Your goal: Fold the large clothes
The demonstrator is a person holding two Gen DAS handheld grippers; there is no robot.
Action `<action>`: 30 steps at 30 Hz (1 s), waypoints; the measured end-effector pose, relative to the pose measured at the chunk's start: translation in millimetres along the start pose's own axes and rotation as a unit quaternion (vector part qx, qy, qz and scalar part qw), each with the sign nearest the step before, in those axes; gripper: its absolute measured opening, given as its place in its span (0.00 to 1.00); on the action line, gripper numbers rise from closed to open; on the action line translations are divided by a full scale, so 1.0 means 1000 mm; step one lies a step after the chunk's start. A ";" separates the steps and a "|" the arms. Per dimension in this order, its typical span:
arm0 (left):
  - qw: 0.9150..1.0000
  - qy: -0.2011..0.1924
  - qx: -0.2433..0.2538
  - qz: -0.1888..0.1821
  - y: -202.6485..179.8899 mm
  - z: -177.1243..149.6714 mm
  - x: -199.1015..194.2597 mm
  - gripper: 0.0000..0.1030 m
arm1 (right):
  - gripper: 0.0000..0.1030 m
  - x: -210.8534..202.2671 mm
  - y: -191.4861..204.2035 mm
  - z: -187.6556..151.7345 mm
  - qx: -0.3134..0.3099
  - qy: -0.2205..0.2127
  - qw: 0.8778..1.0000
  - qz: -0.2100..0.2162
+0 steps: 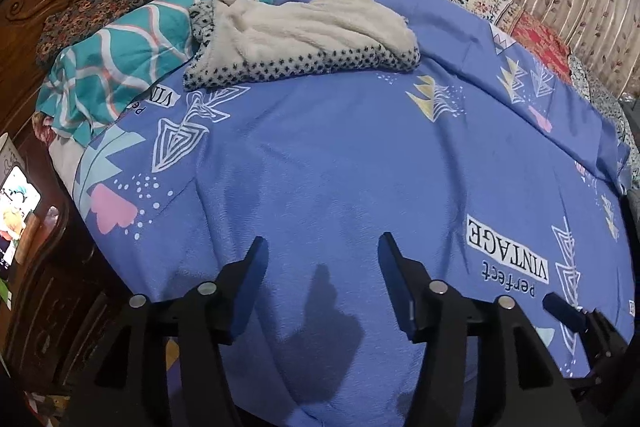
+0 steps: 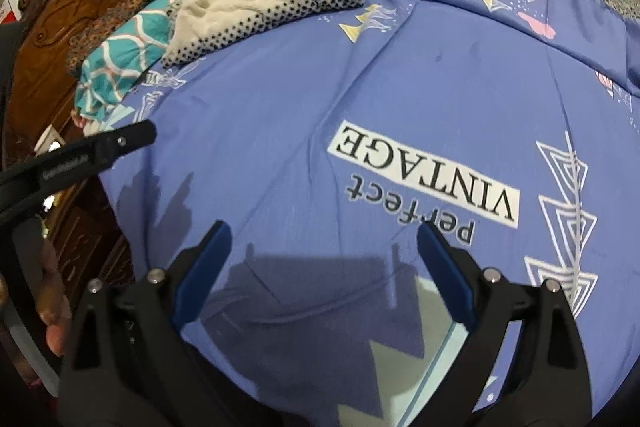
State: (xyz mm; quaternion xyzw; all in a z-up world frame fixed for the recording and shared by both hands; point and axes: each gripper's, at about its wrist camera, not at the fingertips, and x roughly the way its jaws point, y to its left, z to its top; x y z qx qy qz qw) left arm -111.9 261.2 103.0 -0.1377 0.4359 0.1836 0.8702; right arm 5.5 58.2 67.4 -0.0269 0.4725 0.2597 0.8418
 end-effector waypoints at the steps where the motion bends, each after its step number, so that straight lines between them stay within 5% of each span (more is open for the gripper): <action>1: 1.000 -0.002 -0.001 0.000 0.000 0.000 -0.001 0.79 | 0.87 0.000 -0.001 -0.002 0.002 0.000 1.000 0.001; 19: 0.997 -0.031 0.015 0.062 -0.003 -0.003 -0.006 0.96 | 0.94 -0.020 0.007 -0.007 -0.009 -0.032 0.999 0.012; 30: 0.996 -0.004 0.038 0.084 -0.018 -0.026 0.004 0.98 | 0.94 -0.013 -0.009 -0.023 0.013 0.000 1.000 0.000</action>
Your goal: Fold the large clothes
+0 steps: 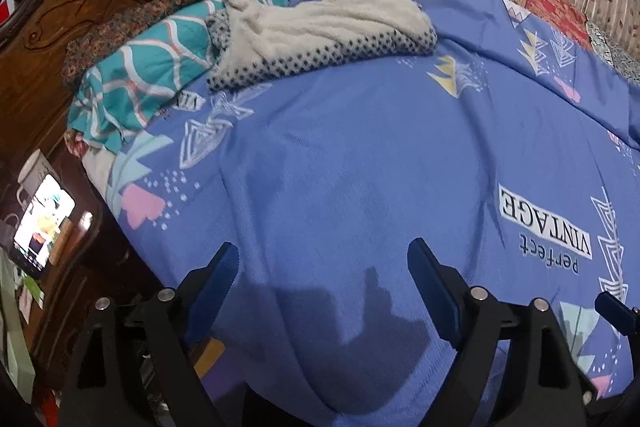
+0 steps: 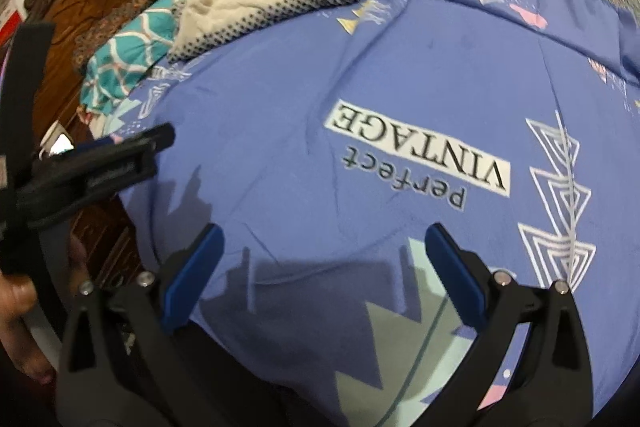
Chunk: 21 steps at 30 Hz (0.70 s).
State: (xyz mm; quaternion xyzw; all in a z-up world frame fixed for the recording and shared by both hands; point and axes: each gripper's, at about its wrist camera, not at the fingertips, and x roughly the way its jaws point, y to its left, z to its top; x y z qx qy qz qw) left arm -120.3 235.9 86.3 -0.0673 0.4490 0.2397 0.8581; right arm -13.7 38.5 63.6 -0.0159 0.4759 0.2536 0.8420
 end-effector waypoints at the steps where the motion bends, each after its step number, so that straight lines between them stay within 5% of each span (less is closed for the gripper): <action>1: 1.000 0.001 -0.001 0.000 -0.001 -0.003 0.000 0.99 | 0.94 0.000 -0.002 -0.001 0.003 0.002 1.000 -0.001; 21: 1.000 -0.011 -0.003 0.012 -0.001 -0.009 -0.008 0.99 | 0.94 -0.002 -0.007 -0.002 0.002 0.001 1.000 -0.008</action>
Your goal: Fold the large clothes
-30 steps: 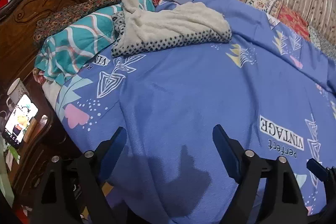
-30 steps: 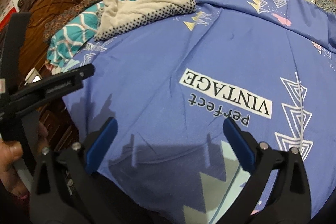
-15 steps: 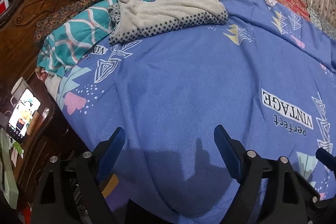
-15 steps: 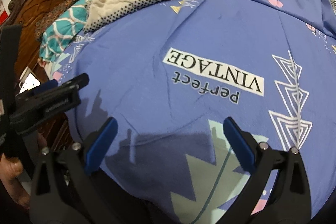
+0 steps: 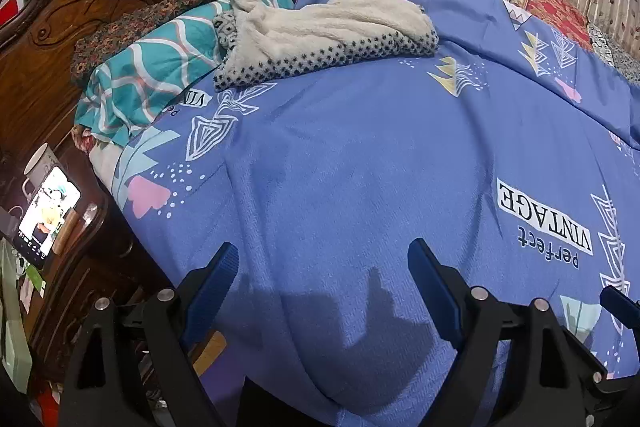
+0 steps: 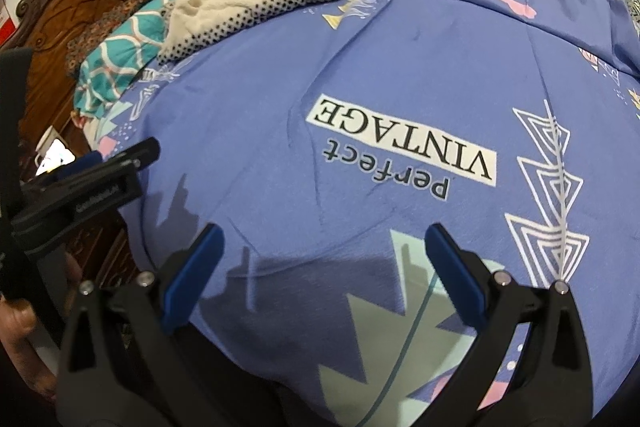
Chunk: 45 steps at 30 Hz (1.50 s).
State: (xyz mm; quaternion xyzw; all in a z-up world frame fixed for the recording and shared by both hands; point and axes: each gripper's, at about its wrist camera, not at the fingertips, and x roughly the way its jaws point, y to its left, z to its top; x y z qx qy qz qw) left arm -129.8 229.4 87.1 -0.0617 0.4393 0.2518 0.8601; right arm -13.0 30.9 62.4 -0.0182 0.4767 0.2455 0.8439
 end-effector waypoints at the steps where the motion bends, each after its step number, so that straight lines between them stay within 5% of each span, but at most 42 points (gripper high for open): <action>1: 1.000 0.000 0.001 0.000 0.000 0.000 0.000 0.99 | 0.94 0.000 0.000 0.000 0.000 0.000 1.000 0.000; 30: 0.999 0.014 0.040 -0.030 -0.036 -0.005 -0.009 0.99 | 0.94 -0.014 -0.024 -0.008 0.038 -0.017 0.999 -0.017; 45: 0.998 0.034 0.046 -0.018 -0.034 -0.007 -0.003 0.99 | 0.94 -0.021 -0.032 -0.007 0.036 -0.022 0.998 -0.036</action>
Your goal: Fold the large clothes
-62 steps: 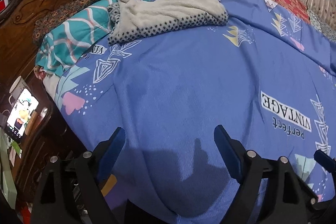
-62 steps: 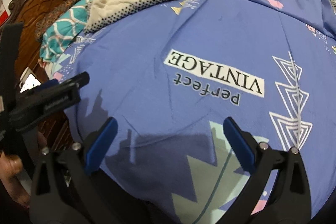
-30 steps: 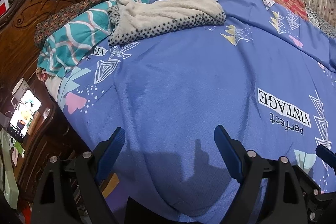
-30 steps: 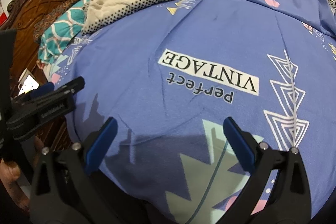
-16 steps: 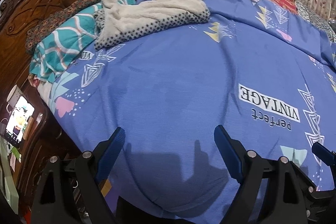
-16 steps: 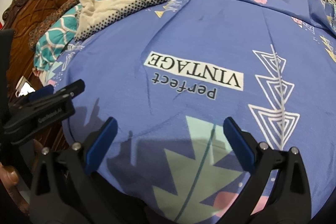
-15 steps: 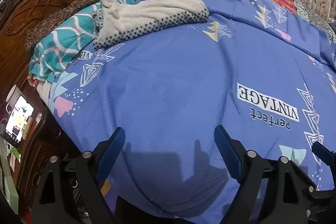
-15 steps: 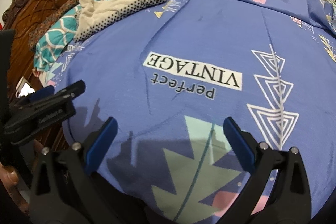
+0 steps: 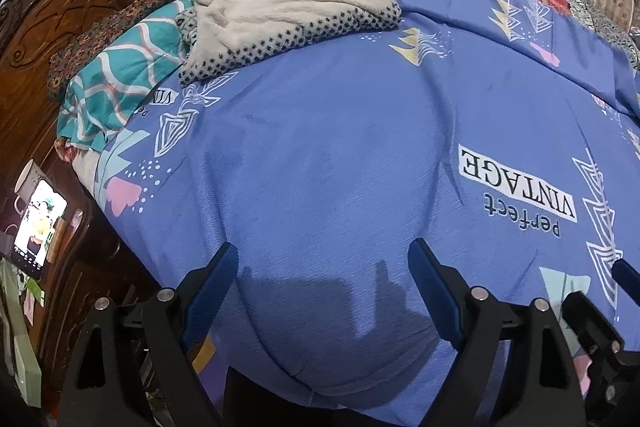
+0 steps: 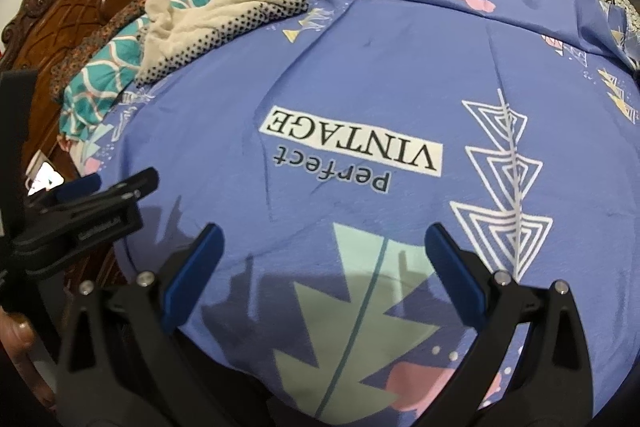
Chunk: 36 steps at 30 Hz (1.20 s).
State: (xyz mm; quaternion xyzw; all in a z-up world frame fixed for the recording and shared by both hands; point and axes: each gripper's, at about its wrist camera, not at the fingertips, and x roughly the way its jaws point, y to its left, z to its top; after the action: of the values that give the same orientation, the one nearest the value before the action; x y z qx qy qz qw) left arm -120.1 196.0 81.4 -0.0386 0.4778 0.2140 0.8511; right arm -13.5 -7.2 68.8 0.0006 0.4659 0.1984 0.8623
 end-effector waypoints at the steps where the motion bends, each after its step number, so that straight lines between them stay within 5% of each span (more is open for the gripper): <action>1: 1.000 0.000 0.000 0.000 0.001 0.000 0.000 0.99 | 0.94 0.000 0.000 0.001 -0.003 0.001 1.000 -0.009; 8: 1.000 0.000 -0.001 0.002 0.004 -0.002 0.000 0.99 | 0.94 -0.006 0.003 0.003 -0.020 -0.009 0.999 -0.049; 36: 1.000 -0.004 -0.004 -0.001 0.004 -0.001 -0.003 0.99 | 0.94 -0.002 -0.006 0.004 0.004 0.002 0.998 -0.064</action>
State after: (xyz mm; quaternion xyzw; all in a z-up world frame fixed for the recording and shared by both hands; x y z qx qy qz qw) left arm -124.2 198.6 84.0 -0.0415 0.4735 0.2155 0.8530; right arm -9.1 -12.5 71.3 -0.0257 0.4676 0.1412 0.8722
